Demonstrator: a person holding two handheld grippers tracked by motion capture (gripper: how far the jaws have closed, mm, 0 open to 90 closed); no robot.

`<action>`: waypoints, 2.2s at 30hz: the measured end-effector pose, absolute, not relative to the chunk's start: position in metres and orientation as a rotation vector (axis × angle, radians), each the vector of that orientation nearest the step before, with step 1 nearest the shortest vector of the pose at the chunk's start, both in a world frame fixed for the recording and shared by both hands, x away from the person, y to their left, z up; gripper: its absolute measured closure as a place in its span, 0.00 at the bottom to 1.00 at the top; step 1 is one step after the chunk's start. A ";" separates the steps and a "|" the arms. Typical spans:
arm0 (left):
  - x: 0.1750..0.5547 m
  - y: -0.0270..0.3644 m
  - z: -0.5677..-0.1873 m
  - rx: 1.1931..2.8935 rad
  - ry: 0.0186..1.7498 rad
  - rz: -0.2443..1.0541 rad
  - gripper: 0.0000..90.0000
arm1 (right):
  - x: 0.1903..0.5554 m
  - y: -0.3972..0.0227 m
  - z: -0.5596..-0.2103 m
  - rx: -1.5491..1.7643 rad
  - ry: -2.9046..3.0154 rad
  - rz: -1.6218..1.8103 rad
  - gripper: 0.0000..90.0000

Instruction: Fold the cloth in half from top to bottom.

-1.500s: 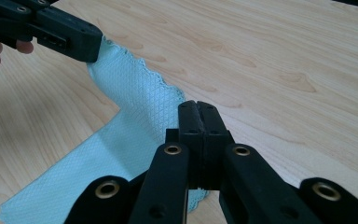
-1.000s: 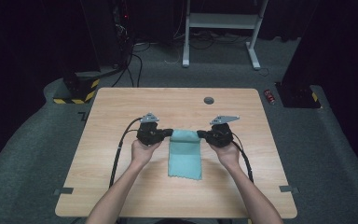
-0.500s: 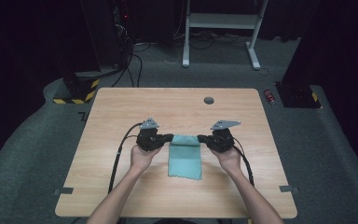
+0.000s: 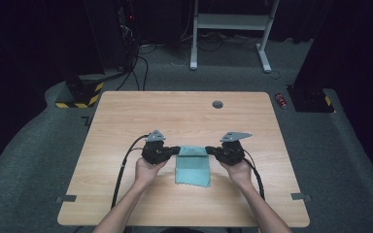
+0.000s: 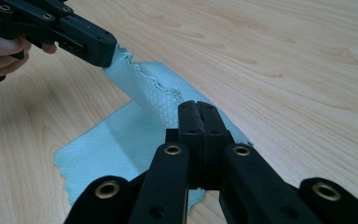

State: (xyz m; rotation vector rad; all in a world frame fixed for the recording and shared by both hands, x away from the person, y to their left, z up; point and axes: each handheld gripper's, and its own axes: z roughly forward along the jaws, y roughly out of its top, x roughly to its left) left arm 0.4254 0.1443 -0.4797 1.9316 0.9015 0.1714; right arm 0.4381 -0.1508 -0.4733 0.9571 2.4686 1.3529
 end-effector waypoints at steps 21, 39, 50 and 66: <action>0.410 0.147 -0.484 1.946 0.879 0.182 0.99 | 0.422 -0.151 -0.477 0.925 2.490 1.378 1.00; 0.396 0.141 -0.493 1.990 0.856 0.192 0.99 | 0.406 -0.153 -0.486 0.899 2.522 1.359 1.00; 0.388 0.140 -0.502 1.999 0.853 0.180 0.99 | 0.396 -0.154 -0.493 0.890 2.550 1.352 1.00; 0.381 0.137 -0.514 2.040 0.853 0.196 0.99 | 0.381 -0.153 -0.512 0.891 2.582 1.314 1.00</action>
